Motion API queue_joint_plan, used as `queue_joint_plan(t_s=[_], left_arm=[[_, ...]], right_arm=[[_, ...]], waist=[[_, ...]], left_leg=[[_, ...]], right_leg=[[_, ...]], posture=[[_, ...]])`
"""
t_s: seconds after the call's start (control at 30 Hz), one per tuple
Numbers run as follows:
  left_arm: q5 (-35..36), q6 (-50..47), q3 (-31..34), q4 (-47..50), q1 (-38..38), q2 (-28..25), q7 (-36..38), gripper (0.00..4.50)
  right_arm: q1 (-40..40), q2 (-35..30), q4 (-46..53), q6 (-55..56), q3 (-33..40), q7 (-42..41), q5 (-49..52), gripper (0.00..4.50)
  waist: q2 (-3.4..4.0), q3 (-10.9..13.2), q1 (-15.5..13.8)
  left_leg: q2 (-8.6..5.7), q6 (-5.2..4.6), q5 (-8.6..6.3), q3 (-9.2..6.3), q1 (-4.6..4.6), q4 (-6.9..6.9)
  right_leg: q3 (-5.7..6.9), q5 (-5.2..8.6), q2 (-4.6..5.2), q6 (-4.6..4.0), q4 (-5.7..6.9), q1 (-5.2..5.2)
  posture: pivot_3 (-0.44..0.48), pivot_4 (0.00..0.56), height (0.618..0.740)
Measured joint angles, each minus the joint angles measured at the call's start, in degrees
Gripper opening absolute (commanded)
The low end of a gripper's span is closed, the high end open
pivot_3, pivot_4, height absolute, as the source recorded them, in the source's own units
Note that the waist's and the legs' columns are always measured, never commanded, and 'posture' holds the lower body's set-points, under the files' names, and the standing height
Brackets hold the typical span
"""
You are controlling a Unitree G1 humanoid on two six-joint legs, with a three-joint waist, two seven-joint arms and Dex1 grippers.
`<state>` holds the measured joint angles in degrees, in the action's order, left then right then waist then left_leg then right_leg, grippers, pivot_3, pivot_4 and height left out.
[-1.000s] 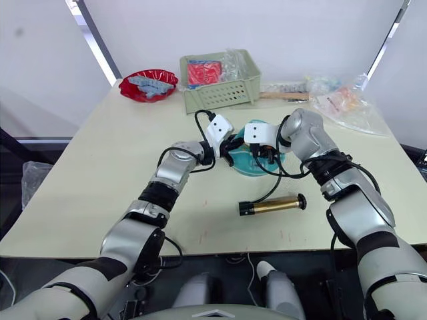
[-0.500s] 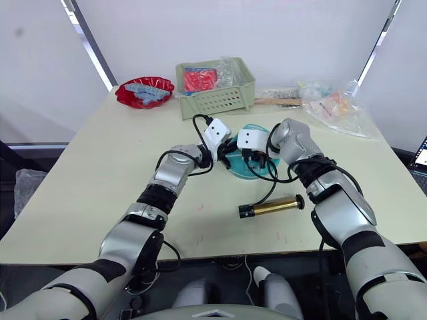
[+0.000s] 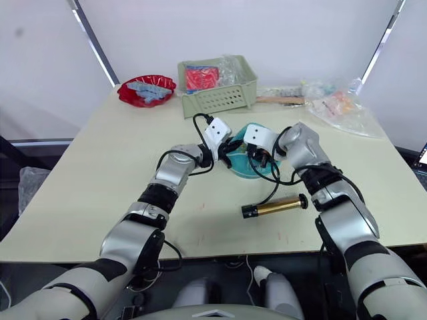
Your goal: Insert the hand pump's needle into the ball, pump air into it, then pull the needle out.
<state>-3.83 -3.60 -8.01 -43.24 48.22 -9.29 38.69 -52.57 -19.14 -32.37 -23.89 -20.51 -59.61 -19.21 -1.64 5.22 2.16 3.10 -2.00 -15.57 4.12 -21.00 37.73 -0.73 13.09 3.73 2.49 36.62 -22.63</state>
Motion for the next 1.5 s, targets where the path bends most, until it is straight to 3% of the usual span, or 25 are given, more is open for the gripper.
queue_joint_plan(t_s=[0.1,0.27,0.33,0.37,0.43,0.7,0.97,1.03,1.13,1.17,1.37,1.5], left_arm=[[0.07,0.52,0.0,0.19,0.09,0.13,0.22,0.0],[0.12,1.26,-0.12,1.05,0.5,0.97,1.23,0.0],[0.12,1.42,-0.26,1.12,0.64,1.11,1.52,0.0],[0.12,1.48,-0.38,1.12,0.8,1.18,1.68,0.0],[0.16,1.78,-0.5,1.19,1.13,1.35,2.23,0.0],[0.56,2.86,-0.89,1.35,1.7,1.99,2.48,0.0],[0.75,2.93,-1.05,1.39,1.77,1.94,2.41,0.0],[0.79,2.93,-1.09,1.39,1.76,1.92,2.38,0.0],[0.79,2.92,-1.22,1.42,1.77,1.93,2.36,0.0],[0.79,2.92,-1.26,1.51,1.78,1.93,2.36,0.0],[0.84,2.7,-1.56,2.38,1.48,2.18,2.34,0.0],[0.85,1.57,-1.58,3.49,1.24,2.07,2.37,0.0]], right_arm=[[2.03,-1.71,4.37,-0.61,1.46,-0.09,1.49,0.34],[4.57,-5.76,11.42,-2.37,2.54,-1.73,4.03,0.34],[5.23,-6.96,13.12,-2.75,2.72,-2.51,4.86,1.36],[5.84,-7.62,14.52,-3.32,3.18,-2.94,5.93,1.61],[7.03,-9.06,16.93,-4.45,3.64,-3.61,7.48,2.52],[10.23,-15.59,24.98,-7.22,8.55,-5.17,14.5,2.52],[21.15,-19.88,35.71,-4.9,22.51,-7.04,28.44,2.52],[23.52,-19.79,36.89,-3.52,26.27,-6.63,32.18,3.03],[26.64,-19.94,38.41,-3.89,30.97,-5.25,36.55,4.26],[28.01,-19.95,38.92,-4.91,32.72,-4.86,38.48,4.47],[38.17,-19.81,41.05,-5.79,43.95,-2.61,47.34,4.47],[50.0,-18.94,42.94,-2.51,50.56,-2.92,50.77,4.47]], waist=[[0.47,0.38,-0.16],[0.65,0.75,-1.5],[0.63,0.79,-1.8],[0.64,0.81,-1.93],[0.75,0.91,-2.28],[0.78,1.76,-3.19],[0.69,1.94,-3.12],[0.68,1.95,-3.1],[0.68,1.97,-3.11],[0.68,1.97,-3.11],[0.7,2.03,-3.3],[0.75,2.06,-3.14]], left_leg=[[-0.06,-0.01,0.0,-0.01,-0.17,0.0],[-0.38,-0.32,0.2,-0.1,-1.08,0.0],[-0.44,-0.33,0.21,-0.11,-1.22,0.01],[-0.47,-0.33,0.21,-0.14,-1.35,0.01],[-0.54,-0.34,0.21,-0.3,-1.79,0.02],[-0.83,-0.42,0.17,-0.59,-2.12,0.02],[-0.87,-0.42,0.18,-0.91,-2.22,0.06],[-0.9,-0.42,0.18,-0.93,-2.24,0.12],[-0.91,-0.42,0.18,-1.05,-2.35,0.23],[-0.89,-0.42,0.18,-1.18,-2.46,0.33],[-0.94,-0.42,0.18,-1.47,-2.72,0.54],[-0.97,-0.42,0.17,-1.45,-2.72,0.53]], right_leg=[[0.08,0.04,0.07,0.07,-0.01,-0.1],[0.18,-0.02,-0.16,-0.04,-0.04,-0.85],[0.2,0.04,-0.07,0.07,-0.14,-0.92],[0.22,0.04,-0.03,0.09,-0.21,-0.98],[0.38,-0.05,0.03,0.22,-0.58,-1.06],[0.72,-0.07,0.32,0.31,-0.91,-1.05],[1.03,-0.05,0.27,0.33,-0.93,-0.96],[1.05,-0.05,0.26,0.34,-0.93,-0.94],[1.15,-0.05,0.26,0.34,-0.93,-0.95],[1.26,-0.04,0.25,0.34,-0.93,-0.96],[1.52,-0.02,0.25,0.38,-0.93,-0.95],[1.5,0.01,0.21,0.42,-0.92,-0.95]], posture=[[0.0,0.15,0.738],[0.0,0.15,0.738],[0.0,0.15,0.738],[0.0,0.15,0.738],[0.0,0.15,0.738],[0.0,0.15,0.738],[0.0,0.15,0.738],[0.0,0.15,0.738],[0.0,0.15,0.738],[0.0,0.15,0.738],[0.0,0.15,0.738],[0.0,0.15,0.738]])
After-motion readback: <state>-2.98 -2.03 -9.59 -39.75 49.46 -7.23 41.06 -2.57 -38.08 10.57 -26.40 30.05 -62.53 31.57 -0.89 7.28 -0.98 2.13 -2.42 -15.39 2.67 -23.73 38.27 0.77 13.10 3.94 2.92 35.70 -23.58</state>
